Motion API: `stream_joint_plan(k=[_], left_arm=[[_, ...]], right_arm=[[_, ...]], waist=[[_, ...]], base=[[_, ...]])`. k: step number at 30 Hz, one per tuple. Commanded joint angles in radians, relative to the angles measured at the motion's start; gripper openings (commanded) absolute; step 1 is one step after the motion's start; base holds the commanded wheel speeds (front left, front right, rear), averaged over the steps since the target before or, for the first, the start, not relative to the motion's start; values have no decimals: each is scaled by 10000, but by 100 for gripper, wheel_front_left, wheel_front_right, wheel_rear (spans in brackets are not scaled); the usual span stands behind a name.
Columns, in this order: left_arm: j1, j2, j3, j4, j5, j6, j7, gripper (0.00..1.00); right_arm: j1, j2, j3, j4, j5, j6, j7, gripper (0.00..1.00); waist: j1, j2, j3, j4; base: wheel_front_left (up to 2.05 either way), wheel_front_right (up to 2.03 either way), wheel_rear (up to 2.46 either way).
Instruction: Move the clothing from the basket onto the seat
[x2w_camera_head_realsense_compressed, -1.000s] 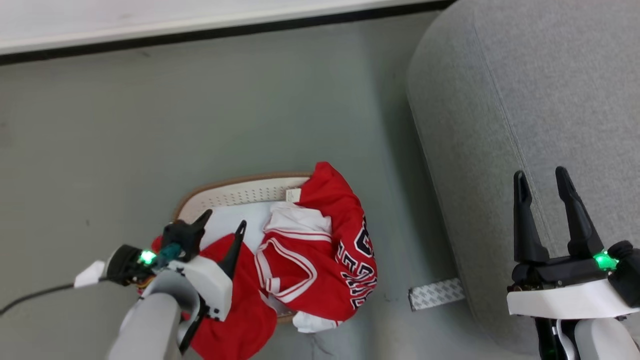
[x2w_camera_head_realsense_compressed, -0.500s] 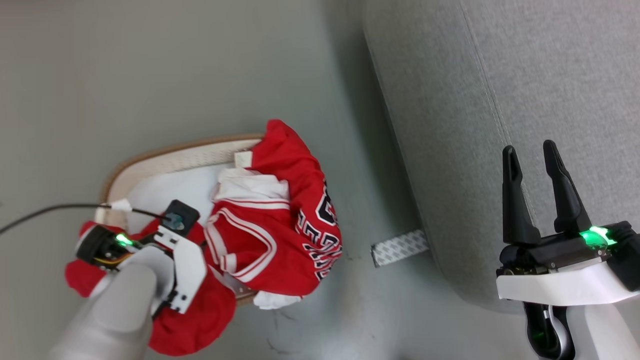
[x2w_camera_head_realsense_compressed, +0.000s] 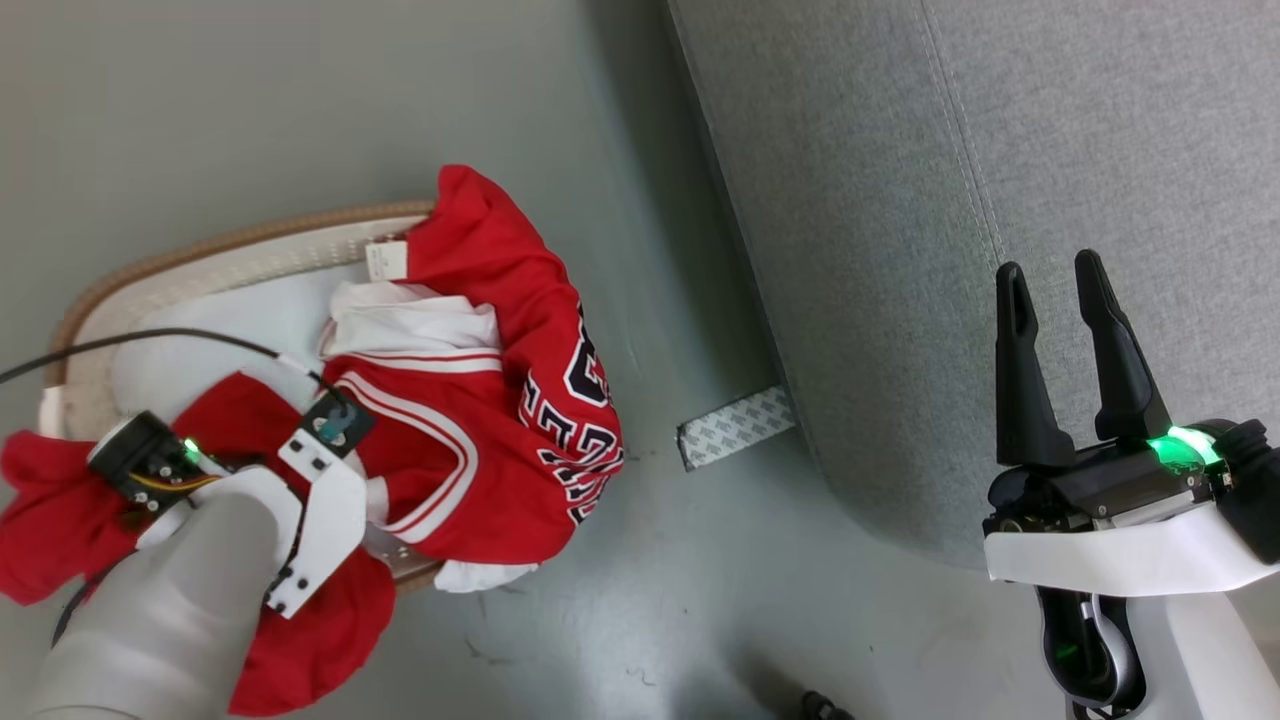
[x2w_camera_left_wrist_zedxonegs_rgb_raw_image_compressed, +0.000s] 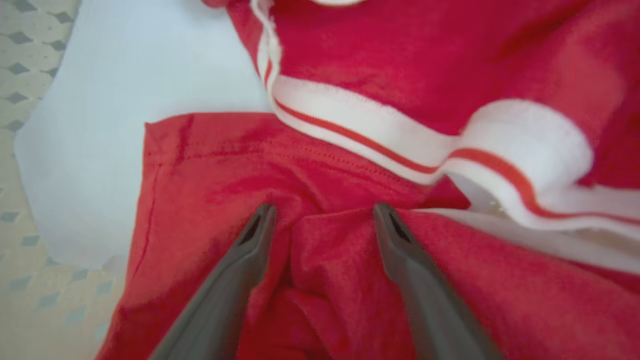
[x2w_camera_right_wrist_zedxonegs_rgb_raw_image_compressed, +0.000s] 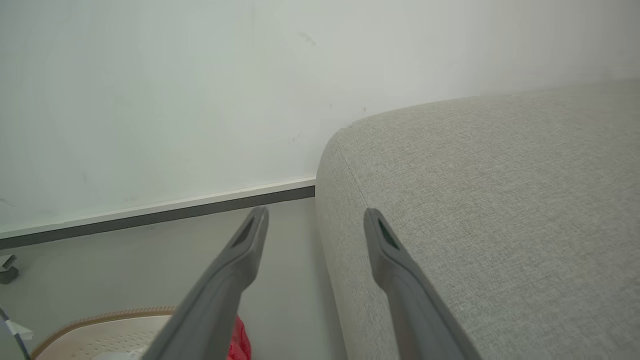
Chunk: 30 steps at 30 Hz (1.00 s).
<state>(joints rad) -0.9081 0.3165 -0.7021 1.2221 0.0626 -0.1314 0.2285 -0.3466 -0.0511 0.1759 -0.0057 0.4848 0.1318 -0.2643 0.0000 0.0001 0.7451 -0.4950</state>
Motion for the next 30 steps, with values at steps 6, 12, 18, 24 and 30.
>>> stream_joint_plan(k=[6,12,18,24,30], left_arm=[[-328,378,-565,228,207,17,273,100],[-287,519,-760,327,-103,18,248,0],[-501,133,-1005,320,-249,16,149,0],[-338,-485,-1051,363,-571,16,8,0],[23,-1079,-1035,419,-972,16,-376,0]], right_arm=[[-247,8,143,-91,179,-21,-2,100],[-248,8,194,-10,207,-21,-2,100],[-393,8,8,142,65,-21,-2,100],[-300,7,-153,288,-156,-21,-2,100],[29,5,-405,506,-566,-21,-2,100]], waist=[[0,-1,436,-252],[0,-1,539,-299],[0,-1,284,-132],[0,-1,-619,182],[0,-1,-1820,675]], base=[[0,0,0],[0,0,0],[0,0,0],[0,0,0],[0,0,0]])
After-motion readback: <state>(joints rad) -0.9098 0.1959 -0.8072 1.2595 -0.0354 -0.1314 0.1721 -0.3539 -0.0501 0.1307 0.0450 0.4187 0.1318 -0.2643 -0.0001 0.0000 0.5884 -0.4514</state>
